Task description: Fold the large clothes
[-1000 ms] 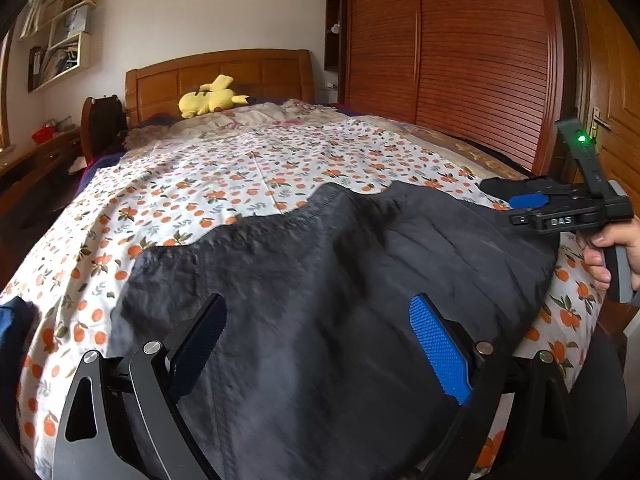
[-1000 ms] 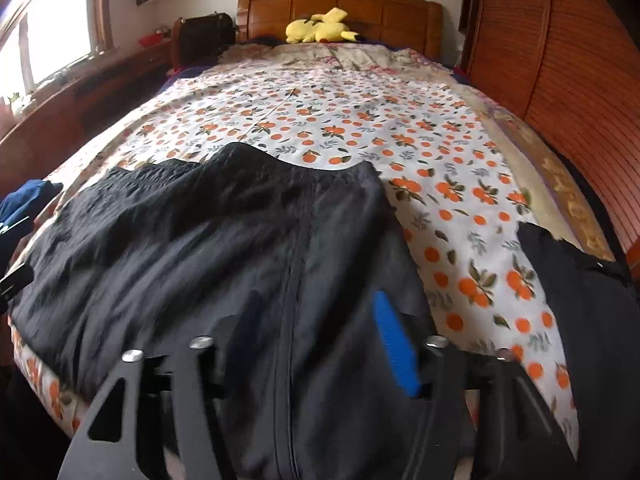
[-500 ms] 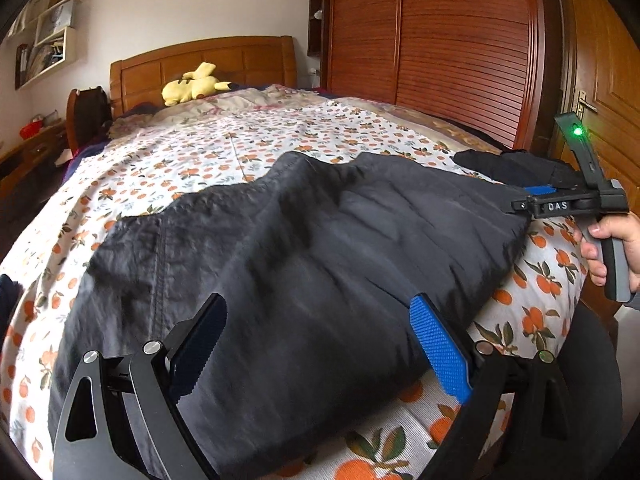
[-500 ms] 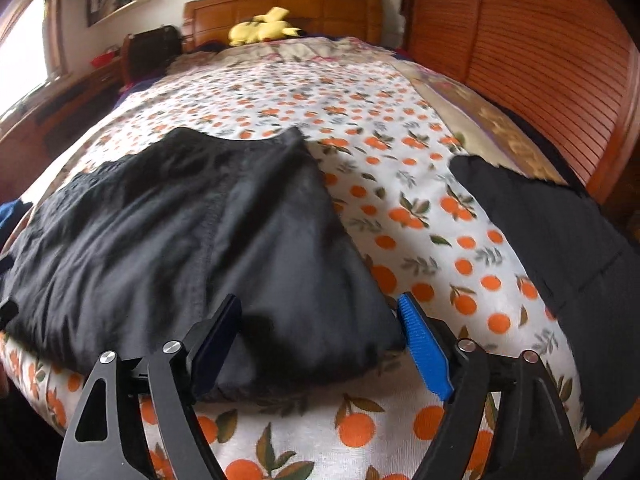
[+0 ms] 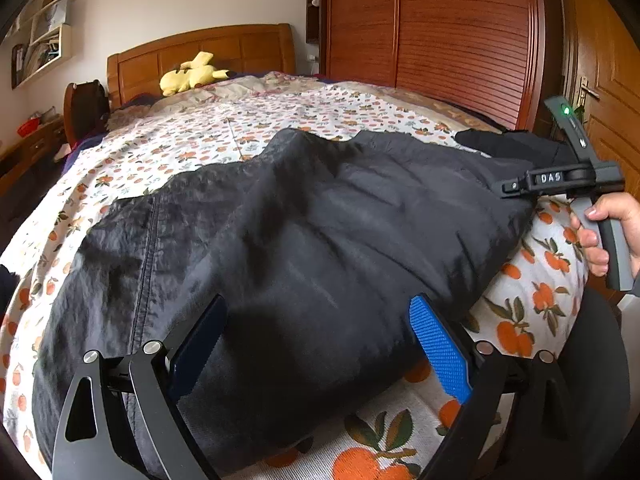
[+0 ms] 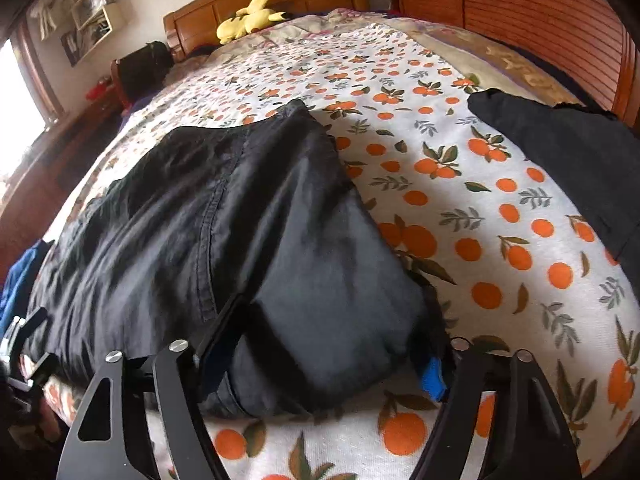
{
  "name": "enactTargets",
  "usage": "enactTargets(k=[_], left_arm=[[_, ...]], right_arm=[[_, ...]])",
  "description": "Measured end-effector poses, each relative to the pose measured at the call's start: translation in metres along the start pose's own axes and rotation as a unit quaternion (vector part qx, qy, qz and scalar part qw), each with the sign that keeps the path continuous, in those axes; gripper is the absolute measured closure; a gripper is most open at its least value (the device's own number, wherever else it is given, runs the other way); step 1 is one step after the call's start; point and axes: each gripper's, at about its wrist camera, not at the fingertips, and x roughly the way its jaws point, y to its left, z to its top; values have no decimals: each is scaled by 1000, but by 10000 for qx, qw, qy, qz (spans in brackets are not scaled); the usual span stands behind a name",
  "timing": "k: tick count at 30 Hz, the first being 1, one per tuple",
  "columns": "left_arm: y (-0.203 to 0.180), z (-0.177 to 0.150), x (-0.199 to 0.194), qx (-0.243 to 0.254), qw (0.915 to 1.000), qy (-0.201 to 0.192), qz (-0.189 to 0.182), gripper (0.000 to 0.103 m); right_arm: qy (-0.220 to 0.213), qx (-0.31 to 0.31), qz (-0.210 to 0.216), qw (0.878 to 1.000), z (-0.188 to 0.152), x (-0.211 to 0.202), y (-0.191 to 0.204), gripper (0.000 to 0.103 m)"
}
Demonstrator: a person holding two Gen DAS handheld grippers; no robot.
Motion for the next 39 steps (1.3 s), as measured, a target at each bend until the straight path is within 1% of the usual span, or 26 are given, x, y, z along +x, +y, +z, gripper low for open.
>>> enactTargets(k=[1,3,4,5,6,7,8,11,14,16,21,25,30,35,39], left_arm=[[0,-1,2,-4,10000,20,-3,9],[1,-2,4,-10,10000,25,-16,8],[1,-2,4,-10,10000,21,-20,8],[1,-2,4,-9,10000,25,-19,8],[1,-2,4,-13,10000,27,-15,8],[1,-3,5,-22,10000,28,-8,8],[1,-2,4,-20,10000,27,8,8],[3,-2,1,-46,10000,-32,52,8],[8,-1,-8,-109,9998,-125,78,8],[14,-3,-18,-170,9996,-225,98,8],[37,-9,-39,-449,9978,-259,405,8],[56,-15,-63,-623,9956,-320,626,8],[80,-29,-98,-734,9915,-357,1008,8],[103,-41,-132,-872,9870,-392,1291,8],[118,-47,-155,-887,9843,-410,1468,8]], right_arm=[[0,6,-3,10000,1,1,1,34],[1,-21,14,10000,2,2,2,42],[-12,-31,71,10000,2,2,4,55],[-30,-46,136,9999,3,1,5,71],[-64,-83,170,9998,4,0,8,79],[-132,-173,231,9995,7,-4,12,84],[-212,-249,256,9991,9,-9,16,87],[-566,-446,412,9965,17,-28,32,90],[-900,-676,641,9916,27,-50,58,91],[-1022,-799,826,9881,33,-60,75,92],[-1231,-1252,1194,9772,44,-80,126,92],[-1306,-1478,1459,9694,49,-87,161,93],[-1326,-1770,1692,9605,48,-88,205,93],[-1291,-2177,1979,9470,43,-83,266,93],[-1149,-2463,2304,9344,29,-73,318,93]])
